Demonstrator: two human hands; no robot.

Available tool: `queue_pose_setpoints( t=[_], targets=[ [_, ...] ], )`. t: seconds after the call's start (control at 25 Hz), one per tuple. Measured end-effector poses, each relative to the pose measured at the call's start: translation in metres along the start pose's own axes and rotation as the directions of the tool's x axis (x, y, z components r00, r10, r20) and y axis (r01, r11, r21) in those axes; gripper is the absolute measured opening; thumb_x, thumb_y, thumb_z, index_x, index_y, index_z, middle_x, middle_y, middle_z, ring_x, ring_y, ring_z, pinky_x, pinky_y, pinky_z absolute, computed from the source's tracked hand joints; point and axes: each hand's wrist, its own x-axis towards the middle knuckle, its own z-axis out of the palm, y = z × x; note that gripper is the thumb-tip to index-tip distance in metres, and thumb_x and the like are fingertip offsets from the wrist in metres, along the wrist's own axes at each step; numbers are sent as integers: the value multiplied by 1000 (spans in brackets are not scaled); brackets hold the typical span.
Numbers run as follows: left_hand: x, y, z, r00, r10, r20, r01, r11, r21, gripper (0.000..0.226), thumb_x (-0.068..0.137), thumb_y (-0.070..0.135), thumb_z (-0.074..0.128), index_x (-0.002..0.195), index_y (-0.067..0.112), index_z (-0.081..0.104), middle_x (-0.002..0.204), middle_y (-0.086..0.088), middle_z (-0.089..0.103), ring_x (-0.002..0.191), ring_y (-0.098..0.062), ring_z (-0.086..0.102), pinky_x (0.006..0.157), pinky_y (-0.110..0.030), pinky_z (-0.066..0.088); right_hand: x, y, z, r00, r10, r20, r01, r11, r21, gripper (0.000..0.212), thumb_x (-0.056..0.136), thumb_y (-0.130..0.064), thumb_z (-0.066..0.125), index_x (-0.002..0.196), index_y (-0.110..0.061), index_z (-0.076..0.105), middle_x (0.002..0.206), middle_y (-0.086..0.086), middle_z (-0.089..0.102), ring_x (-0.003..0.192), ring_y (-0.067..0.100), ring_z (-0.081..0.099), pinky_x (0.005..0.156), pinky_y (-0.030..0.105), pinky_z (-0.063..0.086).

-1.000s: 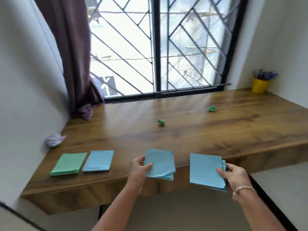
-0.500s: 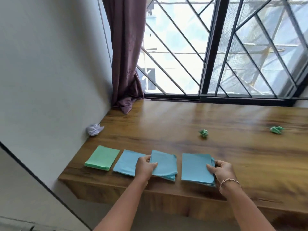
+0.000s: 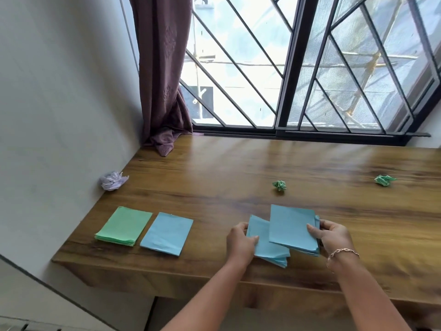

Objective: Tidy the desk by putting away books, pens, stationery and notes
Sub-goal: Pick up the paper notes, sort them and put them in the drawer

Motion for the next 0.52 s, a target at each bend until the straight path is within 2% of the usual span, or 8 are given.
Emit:
queue_pose_setpoints(
  t=[0.08,0.4,0.52],
  targets=[
    [-5,7,16,1000,6,11,-6,1000,12,31,88,10,60,119,9,57,114,-7,64,100,-19,63,80,-28,54,1,-4,-7,1000,-9,-20,9,1000,-3,17,86,7,55,101,0,55,75,10,58,64,23,55,34,17,48],
    [-6,8,33,1000,27,-13,-26,995,97,27,87,12,61,113,9,58,113,-8,65,100,-21,63,84,-34,53,2,-3,-27,997,-20,-70,20,1000,-3,16,86,7,55,100,0,56,74,10,58,63,23,56,34,17,47],
    [-5,8,28,998,53,-40,-46,987,154,28,87,15,61,114,9,58,114,-8,65,102,-21,62,85,-34,52,0,0,-35,994,-37,-103,35,999,-16,17,85,9,54,101,3,56,71,10,57,53,22,58,32,16,46]
  ],
)
